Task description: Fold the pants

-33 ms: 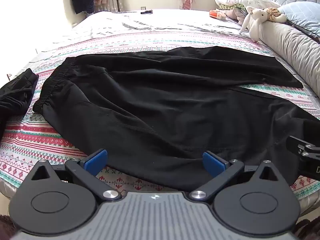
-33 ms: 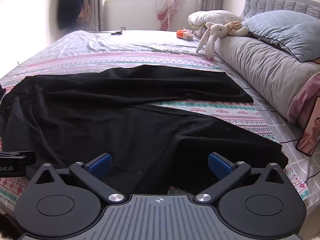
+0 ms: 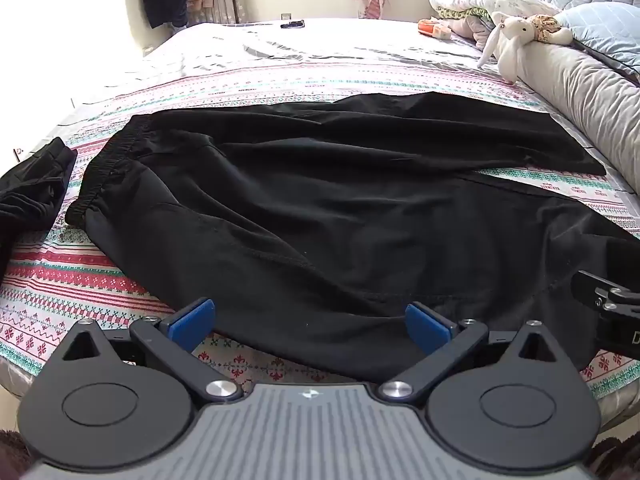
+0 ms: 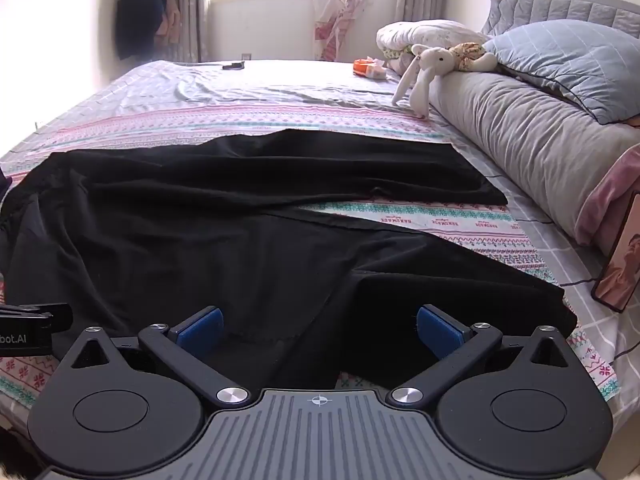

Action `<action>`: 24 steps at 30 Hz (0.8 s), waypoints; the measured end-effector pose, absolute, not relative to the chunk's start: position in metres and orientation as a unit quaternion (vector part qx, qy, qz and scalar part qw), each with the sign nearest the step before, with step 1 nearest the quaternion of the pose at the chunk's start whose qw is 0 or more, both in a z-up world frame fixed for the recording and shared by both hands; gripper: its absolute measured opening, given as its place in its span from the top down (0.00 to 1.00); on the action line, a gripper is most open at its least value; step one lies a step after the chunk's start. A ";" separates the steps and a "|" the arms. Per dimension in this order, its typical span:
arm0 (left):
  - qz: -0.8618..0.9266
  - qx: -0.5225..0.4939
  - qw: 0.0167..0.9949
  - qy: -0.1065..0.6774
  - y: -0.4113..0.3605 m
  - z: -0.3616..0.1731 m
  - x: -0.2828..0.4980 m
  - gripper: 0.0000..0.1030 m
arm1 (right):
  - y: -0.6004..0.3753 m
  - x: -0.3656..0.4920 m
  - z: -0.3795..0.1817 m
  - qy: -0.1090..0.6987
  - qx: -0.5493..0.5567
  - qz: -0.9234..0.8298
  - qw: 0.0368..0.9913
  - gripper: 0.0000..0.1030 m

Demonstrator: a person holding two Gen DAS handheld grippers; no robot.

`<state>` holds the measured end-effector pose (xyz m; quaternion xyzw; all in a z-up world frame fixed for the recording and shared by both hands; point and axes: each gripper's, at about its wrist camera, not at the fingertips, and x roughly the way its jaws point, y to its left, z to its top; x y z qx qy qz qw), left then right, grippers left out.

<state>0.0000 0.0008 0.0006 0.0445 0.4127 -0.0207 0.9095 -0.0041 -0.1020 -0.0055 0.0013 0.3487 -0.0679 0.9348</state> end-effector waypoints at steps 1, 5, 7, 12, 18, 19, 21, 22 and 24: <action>-0.021 0.044 0.910 0.411 0.001 0.001 0.000 0.00 | -0.102 -0.004 -0.006 0.348 0.002 -0.067 0.935 0.00; -0.021 0.052 0.910 0.411 0.000 -0.002 -0.002 0.00 | -0.102 -0.002 -0.006 0.348 0.003 -0.067 0.935 0.00; -0.019 0.050 0.910 0.411 -0.003 -0.001 -0.002 0.00 | -0.102 -0.001 -0.007 0.349 0.002 -0.067 0.935 0.00; -0.025 0.042 0.911 0.410 0.001 0.001 -0.004 0.00 | -0.099 0.000 -0.012 0.354 0.002 -0.067 0.933 0.00; -0.027 0.043 0.908 0.416 0.000 -0.001 -0.001 0.00 | -0.101 0.002 -0.011 0.357 0.004 -0.062 0.932 0.00; -0.027 0.044 0.908 0.416 0.000 -0.002 -0.001 0.00 | -0.102 0.002 -0.011 0.357 0.004 -0.061 0.932 0.00; -0.027 0.046 0.908 0.416 -0.001 -0.003 -0.001 0.00 | -0.102 0.002 -0.012 0.359 0.005 -0.060 0.931 0.00; -0.027 0.047 0.908 0.416 -0.001 -0.003 -0.001 0.00 | -0.102 0.003 -0.012 0.361 0.006 -0.059 0.931 0.00; -0.026 0.047 0.908 0.416 -0.001 -0.004 -0.001 0.00 | -0.103 0.003 -0.012 0.362 0.009 -0.058 0.930 0.00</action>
